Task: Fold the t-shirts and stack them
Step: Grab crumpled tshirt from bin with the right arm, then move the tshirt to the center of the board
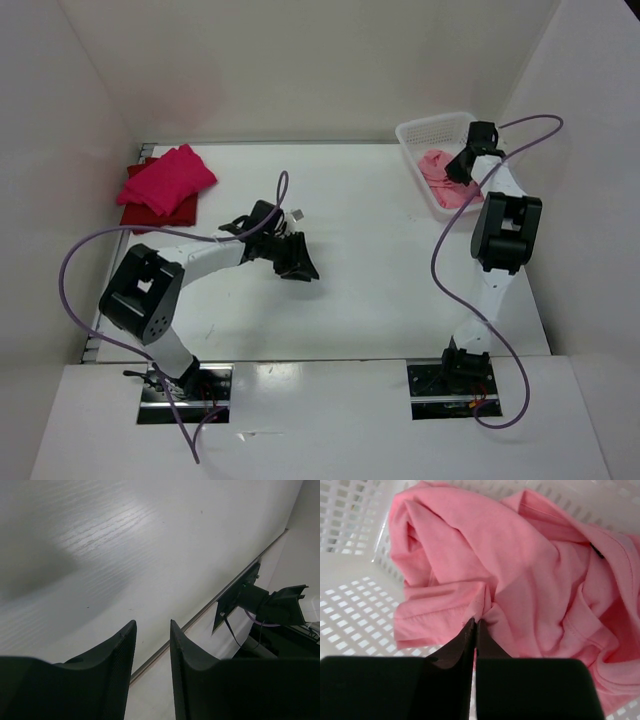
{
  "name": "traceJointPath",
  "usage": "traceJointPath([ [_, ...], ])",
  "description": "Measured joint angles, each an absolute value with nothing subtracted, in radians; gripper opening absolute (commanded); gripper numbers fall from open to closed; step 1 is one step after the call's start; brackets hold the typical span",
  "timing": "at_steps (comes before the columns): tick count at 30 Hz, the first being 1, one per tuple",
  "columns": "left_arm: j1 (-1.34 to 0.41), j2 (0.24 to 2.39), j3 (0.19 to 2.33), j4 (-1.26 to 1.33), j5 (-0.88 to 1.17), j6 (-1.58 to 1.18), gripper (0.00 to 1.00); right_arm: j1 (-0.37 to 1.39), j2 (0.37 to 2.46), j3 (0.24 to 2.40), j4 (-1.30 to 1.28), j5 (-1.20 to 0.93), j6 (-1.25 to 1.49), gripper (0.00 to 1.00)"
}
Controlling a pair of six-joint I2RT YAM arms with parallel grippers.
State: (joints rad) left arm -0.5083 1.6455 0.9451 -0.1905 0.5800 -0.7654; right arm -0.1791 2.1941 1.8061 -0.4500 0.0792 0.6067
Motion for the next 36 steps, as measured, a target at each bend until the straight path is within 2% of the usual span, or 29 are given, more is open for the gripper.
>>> traceJointPath([
  [3, -0.5, 1.658, 0.98, -0.194, 0.58, -0.764, 0.42, -0.178, 2.168, 1.803, -0.45, 0.069, 0.609, 0.0],
  [10, -0.406, 1.668, 1.139, -0.234, 0.58, -0.759, 0.6, -0.174, 1.862, 1.742, -0.431, 0.015, 0.635, 0.0],
  [14, -0.325, 1.668, 1.205, -0.217, 0.588, -0.768, 0.6, -0.12, 1.614, 1.773, -0.39, -0.061, 0.66, 0.0],
  [17, -0.255, 1.668, 1.207, -0.218, 0.598, -0.792, 0.61, 0.003, 1.508, 1.872, -0.329, -0.163, 0.699, 0.0],
  [23, -0.114, 1.663, 1.18, -0.196, 0.611, -0.844, 0.62, 0.278, 1.528, 2.188, -0.252, -0.395, 0.787, 0.0],
  [27, -0.022, 1.639, 1.121, -0.195, 0.62, -0.869, 0.64, 0.336, 1.581, 2.355, -0.217, -0.492, 0.821, 0.0],
  [31, 0.082, 1.583, 1.069, -0.203, 0.643, -0.872, 0.67, 0.311, 1.57, 2.302, -0.165, -0.53, 0.841, 0.0],
  [36, 0.265, 1.503, 1.064, -0.217, 0.662, -0.865, 0.67, 0.241, 1.568, 2.008, -0.097, -0.561, 0.856, 0.0],
])
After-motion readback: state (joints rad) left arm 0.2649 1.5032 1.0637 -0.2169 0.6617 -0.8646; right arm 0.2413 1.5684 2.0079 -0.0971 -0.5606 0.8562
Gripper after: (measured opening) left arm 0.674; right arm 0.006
